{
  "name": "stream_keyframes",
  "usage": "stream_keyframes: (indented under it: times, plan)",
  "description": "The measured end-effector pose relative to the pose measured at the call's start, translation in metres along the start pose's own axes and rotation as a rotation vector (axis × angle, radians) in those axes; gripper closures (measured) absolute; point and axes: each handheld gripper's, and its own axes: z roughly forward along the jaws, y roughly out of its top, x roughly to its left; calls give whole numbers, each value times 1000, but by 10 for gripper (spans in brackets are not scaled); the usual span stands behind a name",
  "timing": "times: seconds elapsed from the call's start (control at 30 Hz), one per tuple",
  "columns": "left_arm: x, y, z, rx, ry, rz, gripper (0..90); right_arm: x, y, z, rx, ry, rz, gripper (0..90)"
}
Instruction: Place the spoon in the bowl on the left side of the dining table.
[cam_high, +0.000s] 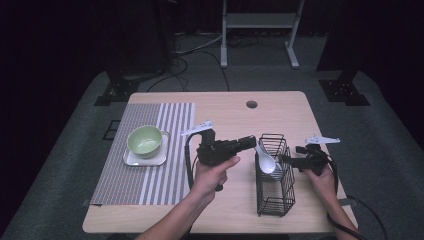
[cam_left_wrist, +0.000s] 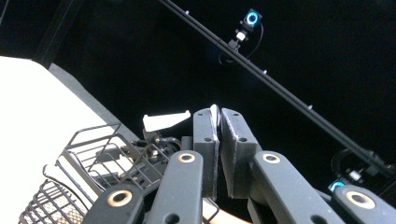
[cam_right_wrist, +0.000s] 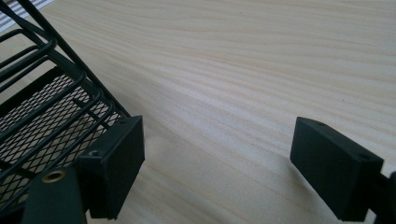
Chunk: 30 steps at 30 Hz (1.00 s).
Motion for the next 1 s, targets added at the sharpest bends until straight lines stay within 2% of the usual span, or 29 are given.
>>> stream_keyframes:
  times: [0.13, 0.4, 0.6, 1.0]
  plan:
    - [3, 1, -4, -22, -6, -22, 851, 0, 0, 0, 0, -2, -3, 167]
    - [4, 9, -14, -52, 4, -19, 851, 0, 0, 0, 2, -3, -3, 167]
    - [6, 12, -22, -67, 33, -14, 851, 0, 0, 0, 3, -4, -2, 167]
    - [22, 9, -42, -97, 83, -41, 852, 0, 0, 1, 5, -6, -4, 167]
